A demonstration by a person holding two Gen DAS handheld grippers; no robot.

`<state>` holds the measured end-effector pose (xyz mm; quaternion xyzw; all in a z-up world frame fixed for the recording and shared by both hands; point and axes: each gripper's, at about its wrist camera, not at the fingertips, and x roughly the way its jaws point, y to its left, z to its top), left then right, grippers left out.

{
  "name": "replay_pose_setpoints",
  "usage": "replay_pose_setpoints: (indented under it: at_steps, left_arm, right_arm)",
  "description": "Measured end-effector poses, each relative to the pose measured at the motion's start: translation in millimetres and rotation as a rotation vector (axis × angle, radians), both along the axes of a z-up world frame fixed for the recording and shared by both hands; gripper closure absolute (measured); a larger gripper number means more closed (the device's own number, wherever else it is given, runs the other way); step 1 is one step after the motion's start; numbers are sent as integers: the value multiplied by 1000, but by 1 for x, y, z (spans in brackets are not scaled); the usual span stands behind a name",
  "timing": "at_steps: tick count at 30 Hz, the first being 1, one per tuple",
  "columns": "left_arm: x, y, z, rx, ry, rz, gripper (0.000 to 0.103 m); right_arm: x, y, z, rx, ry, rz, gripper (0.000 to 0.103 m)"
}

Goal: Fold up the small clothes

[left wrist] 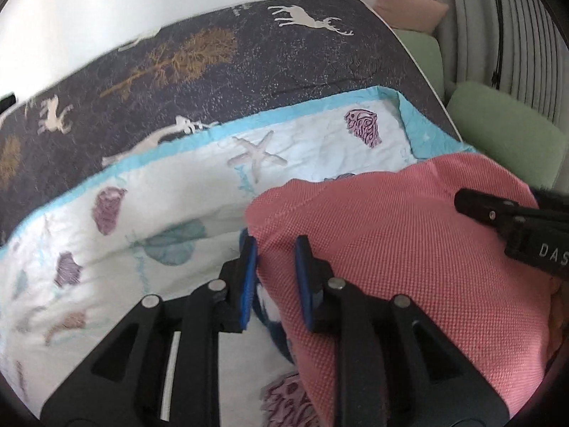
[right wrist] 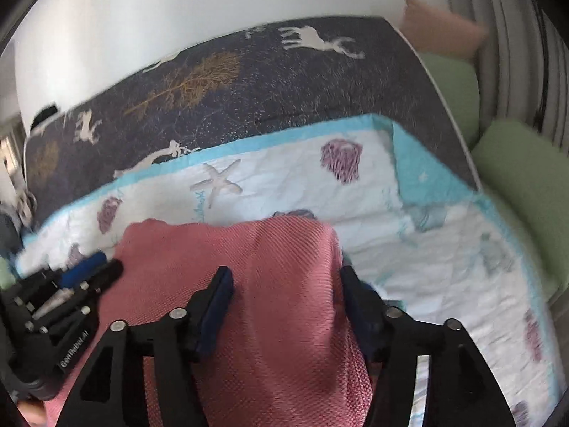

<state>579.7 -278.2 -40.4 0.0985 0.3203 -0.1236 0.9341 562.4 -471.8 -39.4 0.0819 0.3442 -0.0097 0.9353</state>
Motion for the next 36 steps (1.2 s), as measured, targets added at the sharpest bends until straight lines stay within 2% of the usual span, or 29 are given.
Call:
replay_pose_setpoints:
  at_steps: [3, 7, 9, 10, 11, 13, 16, 17, 21, 24, 27, 29, 33, 36]
  left_arm:
    - [1, -2, 2, 29, -13, 10, 75]
    - [-1, 1, 12, 45, -5, 13, 72]
    - [-10, 7, 23, 34, -22, -1, 60]
    - [-17, 12, 29, 24, -36, -6, 47]
    - [-21, 15, 33, 16, -46, -15, 37]
    - [-42, 25, 45, -3, -73, -27, 35]
    - [-78, 38, 57, -76, -45, -73, 30]
    - [-94, 42, 61, -97, -47, -74, 26]
    - [-172, 63, 74, -174, -21, -90, 22]
    - [-228, 69, 84, -120, 5, -105, 22]
    - [-292, 74, 104, -48, -55, -119, 22]
    - [-326, 80, 118, -26, -91, -112, 21]
    - [-399, 104, 160, -74, -104, -96, 21]
    - [-445, 119, 188, -75, -162, -65, 20]
  right_arm:
    - [0, -7, -6, 22, 7, -35, 38]
    - [-20, -16, 8, -21, -66, -165, 35]
    - [-36, -30, 16, -10, -91, -238, 34]
    - [-47, -38, 21, 4, -94, -270, 34]
    - [-60, -45, 27, 25, -99, -279, 34]
    - [-81, -51, 38, 60, -103, -250, 34]
    - [-129, -47, 57, 80, -124, -200, 34]
    - [-144, -43, 62, 81, -125, -182, 34]
    - [-222, -18, 89, 87, -132, -117, 34]
    - [-283, 0, 116, 101, -165, -77, 34]
    - [-347, 21, 153, 90, -222, -27, 34]
    - [-379, 33, 172, 82, -246, -6, 33]
    - [-447, 61, 217, 61, -292, 58, 33]
    - [-506, 80, 262, 49, -358, 101, 30]
